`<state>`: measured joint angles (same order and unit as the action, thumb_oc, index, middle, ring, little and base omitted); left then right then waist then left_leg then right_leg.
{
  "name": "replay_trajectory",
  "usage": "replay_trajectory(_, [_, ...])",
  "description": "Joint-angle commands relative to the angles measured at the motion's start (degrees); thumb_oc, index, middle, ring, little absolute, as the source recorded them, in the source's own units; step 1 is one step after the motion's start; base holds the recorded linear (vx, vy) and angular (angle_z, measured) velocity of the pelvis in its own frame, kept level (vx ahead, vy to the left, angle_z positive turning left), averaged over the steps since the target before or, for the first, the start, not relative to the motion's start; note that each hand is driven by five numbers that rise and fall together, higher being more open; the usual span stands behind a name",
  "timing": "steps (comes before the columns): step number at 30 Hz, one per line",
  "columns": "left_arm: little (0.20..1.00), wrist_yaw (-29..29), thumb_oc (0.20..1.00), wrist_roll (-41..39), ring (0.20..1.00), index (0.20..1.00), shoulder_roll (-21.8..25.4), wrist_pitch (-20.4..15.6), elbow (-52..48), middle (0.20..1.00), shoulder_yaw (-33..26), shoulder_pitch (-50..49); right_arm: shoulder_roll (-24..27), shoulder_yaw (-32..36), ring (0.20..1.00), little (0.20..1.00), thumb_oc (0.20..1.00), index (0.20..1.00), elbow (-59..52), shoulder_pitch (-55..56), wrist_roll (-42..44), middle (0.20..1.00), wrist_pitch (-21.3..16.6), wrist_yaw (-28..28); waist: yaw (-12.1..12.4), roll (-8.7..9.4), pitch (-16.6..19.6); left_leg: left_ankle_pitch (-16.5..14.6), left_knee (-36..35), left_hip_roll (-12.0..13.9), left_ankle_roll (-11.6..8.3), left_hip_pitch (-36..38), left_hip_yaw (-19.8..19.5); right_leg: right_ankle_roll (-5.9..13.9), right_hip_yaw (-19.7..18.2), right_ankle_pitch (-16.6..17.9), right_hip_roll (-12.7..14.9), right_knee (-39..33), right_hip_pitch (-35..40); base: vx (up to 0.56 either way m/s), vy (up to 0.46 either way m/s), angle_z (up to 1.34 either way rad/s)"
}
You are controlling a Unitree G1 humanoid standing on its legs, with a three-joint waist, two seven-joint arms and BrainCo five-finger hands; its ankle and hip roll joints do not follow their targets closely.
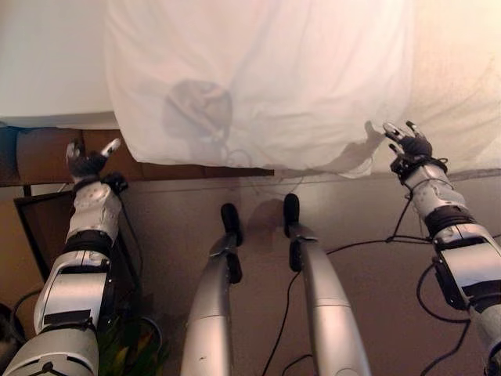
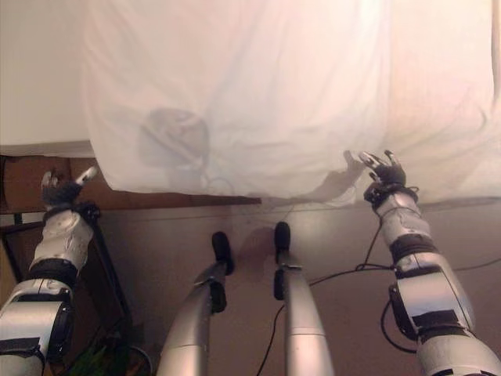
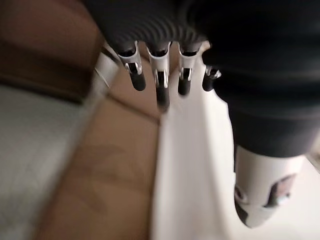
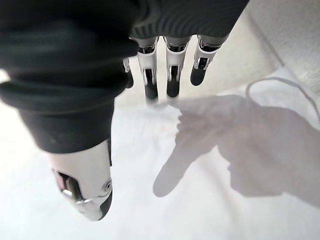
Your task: Make the bed
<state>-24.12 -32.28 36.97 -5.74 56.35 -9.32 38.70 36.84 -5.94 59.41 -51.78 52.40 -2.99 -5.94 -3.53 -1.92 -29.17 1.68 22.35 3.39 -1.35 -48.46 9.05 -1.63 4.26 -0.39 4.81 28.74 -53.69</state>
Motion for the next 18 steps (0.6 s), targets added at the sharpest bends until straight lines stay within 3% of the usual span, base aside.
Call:
replay_trajectory(1, [1.000,-4.3,1.000,0.4,1.000,1.000,-0.5,1.3,3.2,1.000,-2.8,-3.7,0.5,2.2,1.000,1.000,1.000,1.000,-2.5,4.8,-0.5,1.000,-1.0,-0.6,0.3,0.28,3.4,-5.2,3.8,-1.8,-1.23,0.8,1.4,6.90,1.6,-0.9,0.7,-4.3,4.2,0.00,-0.004,0.11])
replay_trajectory(5, [1.000,-4.1,1.000,0.5,1.000,1.000,-3.6,1.7,3.8,1.000,-2.2,-5.1,-1.8,3.4,1.000,1.000,1.000,1.000,-2.7,7.4,0.1,1.000,-1.6,-0.4,0.3,0.30,3.8,-4.6,1.9,-2.2,-1.18,2.9,1.0,7.00,1.7,-0.7,0.6,-5.3,6.2,0.02,-0.004,0.12])
replay_trajectory(8, [1.000,2.7,1.000,0.2,1.000,1.000,-9.6,1.0,2.9,1.000,0.6,-8.6,-5.5,4.3,1.000,1.000,1.000,1.000,-3.5,13.1,0.8,1.000,-2.6,1.8,0.7,0.24,5.1,-3.4,-2.7,-3.2,-1.39,9.4,-0.2,7.24,2.1,-0.8,0.5,-8.5,12.8,0.07,-0.026,0.06])
replay_trajectory(12, [1.000,12.2,1.000,0.8,1.000,1.000,-13.6,-0.4,2.8,1.000,4.6,-13.0,-8.9,3.5,1.000,1.000,1.000,1.000,-3.0,21.1,-2.1,1.000,-2.3,5.6,0.9,0.70,6.9,-1.2,-9.7,-4.4,-1.57,18.5,-1.9,7.62,2.8,0.0,0.3,-13.1,21.0,0.09,-0.041,0.14])
replay_trajectory(18, [1.000,18.6,1.000,4.2,1.000,1.000,-17.8,-0.9,4.1,1.000,9.6,-18.7,-14.3,1.2,1.000,1.000,1.000,1.000,-3.1,31.2,-7.6,1.000,-1.7,8.1,0.8,2.04,10.1,2.2,-19.5,-4.6,-2.26,30.1,-2.7,7.95,3.5,2.2,-0.6,-21.2,32.6,0.09,-0.026,0.07])
